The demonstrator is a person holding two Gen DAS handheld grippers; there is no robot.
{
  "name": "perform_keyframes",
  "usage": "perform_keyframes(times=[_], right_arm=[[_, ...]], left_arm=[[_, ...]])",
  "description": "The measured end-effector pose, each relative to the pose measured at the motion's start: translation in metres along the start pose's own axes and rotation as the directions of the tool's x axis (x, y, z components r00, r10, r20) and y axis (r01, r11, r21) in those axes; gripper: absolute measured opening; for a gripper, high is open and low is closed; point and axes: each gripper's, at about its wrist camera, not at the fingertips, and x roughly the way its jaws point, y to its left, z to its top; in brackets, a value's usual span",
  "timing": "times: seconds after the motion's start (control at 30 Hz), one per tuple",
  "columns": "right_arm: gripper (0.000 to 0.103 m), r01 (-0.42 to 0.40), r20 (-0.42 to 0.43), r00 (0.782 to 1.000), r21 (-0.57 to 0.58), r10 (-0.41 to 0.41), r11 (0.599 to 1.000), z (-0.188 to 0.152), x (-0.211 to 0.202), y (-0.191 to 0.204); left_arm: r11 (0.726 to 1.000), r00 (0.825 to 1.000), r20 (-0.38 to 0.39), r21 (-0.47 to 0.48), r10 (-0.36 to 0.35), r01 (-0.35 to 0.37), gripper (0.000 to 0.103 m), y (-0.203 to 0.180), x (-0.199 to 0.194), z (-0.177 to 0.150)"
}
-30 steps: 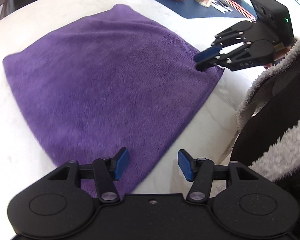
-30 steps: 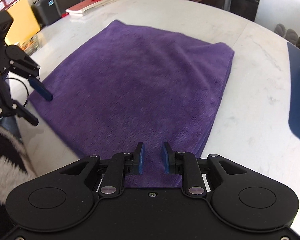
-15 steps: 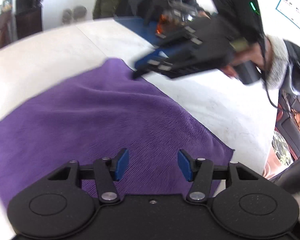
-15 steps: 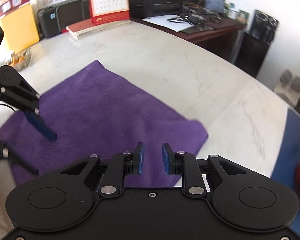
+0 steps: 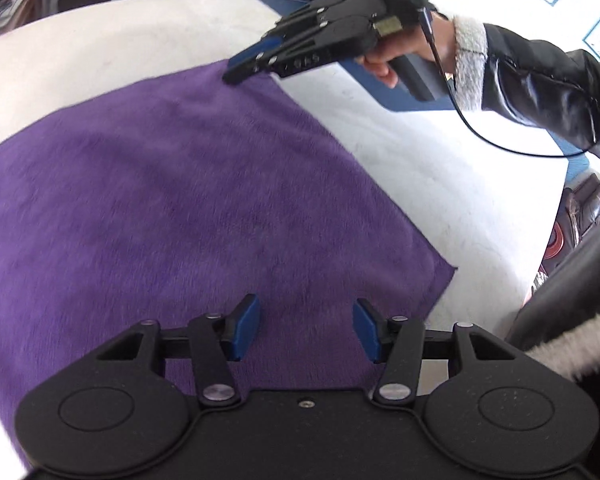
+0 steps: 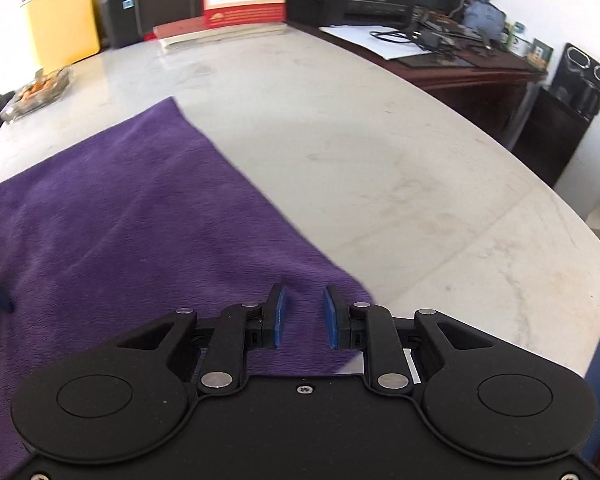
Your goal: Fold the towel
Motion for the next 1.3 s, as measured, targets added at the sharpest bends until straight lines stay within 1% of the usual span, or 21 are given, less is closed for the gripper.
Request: perform_keyframes(times=[0.03, 0.07, 0.13, 0.2, 0.27, 0.3, 0.33, 0.4, 0.43, 0.47, 0.5, 0.6, 0.7, 0.8, 0.9, 1.0, 1.03, 1.1, 1.17, 1.23, 1.3], right_arm=[[0.019, 0.0, 0.001, 1.0, 0.001, 0.0, 1.0, 0.0, 0.001, -0.002], [0.019, 0.002, 0.003, 1.0, -0.009, -0.002, 1.0, -0.001, 0.001, -0.001], [0.019, 0.002, 0.005, 1.0, -0.016, -0.002, 1.0, -0.002, 0.0, -0.001], [0.019, -0.003, 0.009, 1.0, -0.004, 0.004, 1.0, -0.004, 0.0, -0.002], [0.019, -0.009, 0.014, 1.0, 0.01, 0.009, 1.0, -0.005, 0.0, -0.004], [0.019, -0.012, 0.016, 1.0, 0.02, 0.011, 1.0, -0.005, 0.0, -0.004], [0.019, -0.014, 0.017, 1.0, 0.028, 0.013, 1.0, -0.006, 0.0, -0.005], [0.019, -0.014, 0.019, 1.0, 0.039, 0.013, 0.999, -0.006, 0.0, -0.006], [0.019, -0.012, 0.019, 1.0, 0.041, 0.011, 0.999, -0.006, 0.0, -0.006], [0.019, -0.011, 0.021, 1.0, 0.043, 0.01, 0.999, -0.007, -0.001, -0.006], [0.019, -0.01, 0.023, 1.0, 0.045, 0.009, 0.999, -0.008, -0.001, -0.007], [0.019, -0.006, 0.031, 1.0, 0.054, 0.004, 0.999, -0.01, -0.002, -0.007], [0.02, -0.005, 0.04, 0.999, 0.062, 0.002, 0.998, -0.012, -0.002, -0.006], [0.02, -0.003, 0.046, 0.999, 0.064, 0.0, 0.998, -0.013, -0.003, -0.005], [0.02, 0.002, 0.051, 0.999, 0.064, -0.005, 0.998, -0.014, -0.003, -0.004], [0.02, 0.01, 0.057, 0.998, 0.066, -0.014, 0.998, -0.015, -0.003, -0.003], [0.02, 0.012, 0.057, 0.998, 0.066, -0.016, 0.998, -0.015, -0.003, -0.003], [0.02, 0.022, 0.056, 0.998, 0.067, -0.026, 0.998, -0.015, -0.004, -0.002], [0.02, 0.032, 0.071, 0.997, 0.069, -0.037, 0.997, -0.013, -0.01, 0.004], [0.02, 0.041, 0.094, 0.994, 0.071, -0.047, 0.997, -0.012, -0.02, 0.012], [0.02, 0.022, 0.14, 0.989, 0.094, -0.035, 0.995, -0.011, -0.036, 0.027]], left_arm=[[1.0, 1.0, 0.001, 0.002, 0.006, -0.006, 0.048, -0.001, -0.002, 0.003], [1.0, 0.999, 0.044, 0.008, -0.002, 0.001, 0.048, 0.0, -0.007, 0.008], [0.999, 0.992, 0.126, 0.042, 0.009, -0.014, 0.048, 0.006, -0.004, 0.032], [0.994, 0.981, 0.186, 0.088, 0.051, -0.069, 0.048, 0.014, 0.011, 0.058], [0.994, 0.974, 0.221, 0.09, 0.038, -0.059, 0.048, 0.026, 0.027, 0.075], [0.995, 0.973, 0.229, 0.088, 0.026, -0.047, 0.047, 0.03, 0.034, 0.079], [0.995, 0.976, 0.216, 0.089, 0.016, -0.035, 0.047, 0.036, 0.051, 0.087], [0.994, 0.981, 0.192, 0.105, 0.003, -0.024, 0.047, 0.037, 0.061, 0.088], [0.991, 0.976, 0.22, 0.13, 0.003, -0.032, 0.047, 0.031, 0.062, 0.086], [0.99, 0.978, 0.205, 0.144, -0.028, -0.002, 0.048, 0.022, 0.064, 0.083], [0.989, 0.979, 0.203, 0.151, -0.034, 0.003, 0.048, 0.019, 0.068, 0.08], [0.959, 0.984, 0.17, 0.282, -0.055, 0.005, 0.049, -0.021, 0.071, 0.055], [0.94, 0.985, 0.148, 0.341, -0.086, 0.031, 0.05, -0.046, 0.067, 0.032], [0.933, 0.985, 0.109, 0.349, -0.134, 0.089, 0.05, -0.07, 0.061, 0.007], [0.943, 0.985, 0.067, 0.307, -0.158, 0.131, 0.05, -0.084, 0.051, -0.009], [0.948, 0.987, 0.054, 0.291, -0.152, 0.13, 0.049, -0.094, 0.039, -0.021], [0.952, 0.988, 0.062, 0.284, -0.139, 0.116, 0.049, -0.098, 0.031, -0.026], [0.976, 0.992, 0.101, 0.212, -0.074, 0.051, 0.049, -0.095, 0.008, -0.033], [0.99, 0.99, 0.141, 0.132, 0.022, -0.041, 0.049, -0.082, -0.009, -0.037], [0.989, 0.976, 0.174, 0.045, 0.132, -0.142, 0.049, -0.067, -0.029, -0.042], [0.975, 0.956, 0.189, -0.028, 0.223, -0.221, 0.049, -0.054, -0.041, -0.047]])
